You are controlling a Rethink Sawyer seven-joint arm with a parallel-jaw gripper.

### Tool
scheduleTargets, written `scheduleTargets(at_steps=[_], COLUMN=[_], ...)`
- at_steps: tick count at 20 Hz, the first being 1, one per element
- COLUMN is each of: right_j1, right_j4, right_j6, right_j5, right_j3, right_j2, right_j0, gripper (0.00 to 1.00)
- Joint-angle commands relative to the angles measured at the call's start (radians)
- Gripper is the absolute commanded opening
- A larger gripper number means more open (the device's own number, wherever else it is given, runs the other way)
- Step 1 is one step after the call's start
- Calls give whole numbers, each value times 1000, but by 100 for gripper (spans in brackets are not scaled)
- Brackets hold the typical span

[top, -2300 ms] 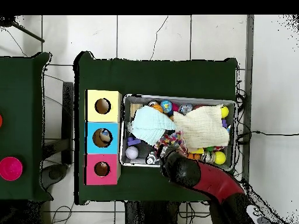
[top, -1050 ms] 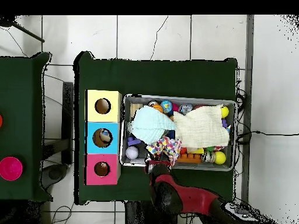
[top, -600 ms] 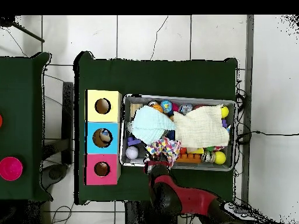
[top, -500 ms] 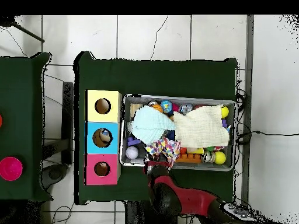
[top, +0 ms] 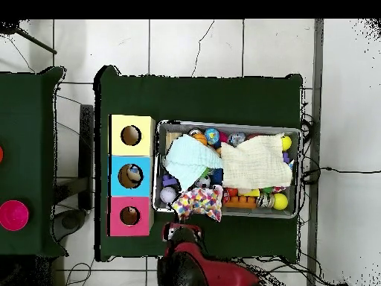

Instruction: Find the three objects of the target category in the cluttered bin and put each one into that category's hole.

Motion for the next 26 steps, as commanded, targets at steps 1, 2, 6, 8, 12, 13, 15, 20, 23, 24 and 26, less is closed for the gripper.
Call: scheduleTargets(at_steps=[1,2,6,8,12,13,15,20,23,24,26], right_j1=[-268,-278,-305,-279,-213,-197,-177,-205,-250,-253,-257], right_j4=[187,198,241,251,266,270,291,422,536,561,620], right_j6=[331,333,346,351,359,363,376,439,440,440,435], right_j5=[185,191,203,169,100,83,66,86,164,176,191], right_j3=[156,160,171,168,161,159,154,157,143,137,124], right_j2=[23,16,-9,-24,-47,-53,-61,-93,-147,-160,-194], right_j0=[96,111,169,195,235,245,280,437,562,592,661], gripper=[0,0,0,0,0,0,0,0,0,0,0])
